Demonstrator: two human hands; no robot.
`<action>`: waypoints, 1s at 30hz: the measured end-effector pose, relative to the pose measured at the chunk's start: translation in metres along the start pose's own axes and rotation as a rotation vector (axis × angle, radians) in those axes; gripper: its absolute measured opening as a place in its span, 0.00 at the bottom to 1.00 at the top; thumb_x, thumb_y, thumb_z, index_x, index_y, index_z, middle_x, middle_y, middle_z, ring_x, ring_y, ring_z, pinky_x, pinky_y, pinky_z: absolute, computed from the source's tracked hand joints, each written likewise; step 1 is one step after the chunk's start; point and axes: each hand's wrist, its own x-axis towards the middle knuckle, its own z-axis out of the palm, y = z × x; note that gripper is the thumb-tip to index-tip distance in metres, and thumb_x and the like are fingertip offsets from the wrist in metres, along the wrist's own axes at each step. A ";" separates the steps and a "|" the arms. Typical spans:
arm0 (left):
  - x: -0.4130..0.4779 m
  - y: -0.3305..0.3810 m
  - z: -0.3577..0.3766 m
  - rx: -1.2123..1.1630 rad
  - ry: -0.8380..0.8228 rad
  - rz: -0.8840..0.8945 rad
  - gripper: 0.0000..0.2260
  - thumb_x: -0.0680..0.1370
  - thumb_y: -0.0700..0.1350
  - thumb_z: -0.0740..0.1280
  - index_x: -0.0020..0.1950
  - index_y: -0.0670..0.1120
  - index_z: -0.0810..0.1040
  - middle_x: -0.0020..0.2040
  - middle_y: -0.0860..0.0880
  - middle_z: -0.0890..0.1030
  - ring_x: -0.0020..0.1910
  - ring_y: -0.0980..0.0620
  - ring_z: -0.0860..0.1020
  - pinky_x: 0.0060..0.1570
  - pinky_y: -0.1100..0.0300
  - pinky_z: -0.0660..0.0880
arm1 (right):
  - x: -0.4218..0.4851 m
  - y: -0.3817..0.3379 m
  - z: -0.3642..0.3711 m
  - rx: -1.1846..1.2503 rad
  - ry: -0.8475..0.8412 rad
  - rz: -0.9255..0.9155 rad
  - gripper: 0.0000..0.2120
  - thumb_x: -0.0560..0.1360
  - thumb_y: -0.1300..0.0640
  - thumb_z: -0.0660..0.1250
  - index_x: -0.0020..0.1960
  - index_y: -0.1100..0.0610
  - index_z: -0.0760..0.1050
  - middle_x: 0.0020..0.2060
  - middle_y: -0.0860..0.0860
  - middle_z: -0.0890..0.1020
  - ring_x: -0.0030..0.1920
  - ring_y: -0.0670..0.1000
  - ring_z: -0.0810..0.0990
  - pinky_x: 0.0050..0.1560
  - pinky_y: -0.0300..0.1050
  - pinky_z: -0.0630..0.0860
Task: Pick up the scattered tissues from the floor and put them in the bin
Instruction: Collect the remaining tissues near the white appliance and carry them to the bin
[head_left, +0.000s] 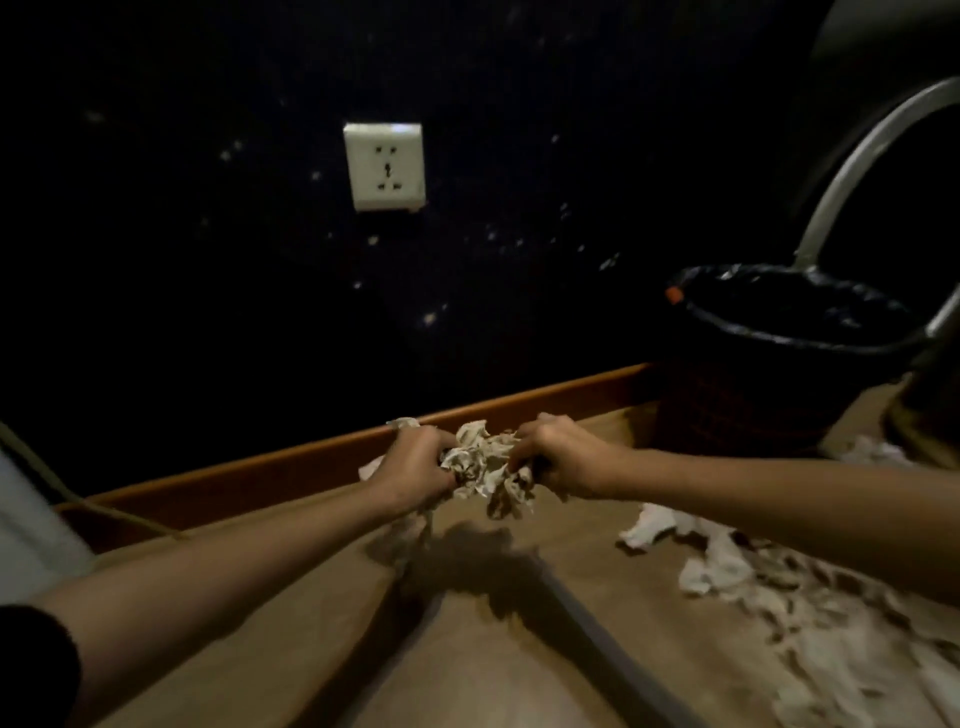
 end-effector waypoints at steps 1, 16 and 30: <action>0.014 0.023 -0.008 0.013 -0.006 0.047 0.06 0.66 0.36 0.70 0.41 0.43 0.82 0.37 0.46 0.84 0.37 0.51 0.81 0.35 0.55 0.78 | -0.007 0.012 -0.023 -0.010 0.014 -0.007 0.11 0.71 0.65 0.66 0.53 0.57 0.80 0.51 0.55 0.82 0.52 0.54 0.78 0.51 0.42 0.70; 0.218 0.371 0.041 -0.043 0.119 0.400 0.17 0.72 0.40 0.67 0.60 0.41 0.70 0.54 0.39 0.79 0.55 0.41 0.76 0.49 0.53 0.71 | -0.141 0.256 -0.192 0.259 0.831 0.477 0.14 0.70 0.65 0.65 0.52 0.55 0.81 0.48 0.55 0.83 0.51 0.53 0.79 0.45 0.38 0.67; 0.218 0.380 0.137 -0.137 0.262 0.597 0.11 0.74 0.37 0.64 0.54 0.45 0.79 0.44 0.48 0.82 0.40 0.55 0.78 0.40 0.65 0.72 | -0.171 0.303 -0.103 0.144 0.882 0.656 0.11 0.72 0.66 0.62 0.50 0.61 0.80 0.51 0.60 0.81 0.54 0.60 0.77 0.56 0.50 0.73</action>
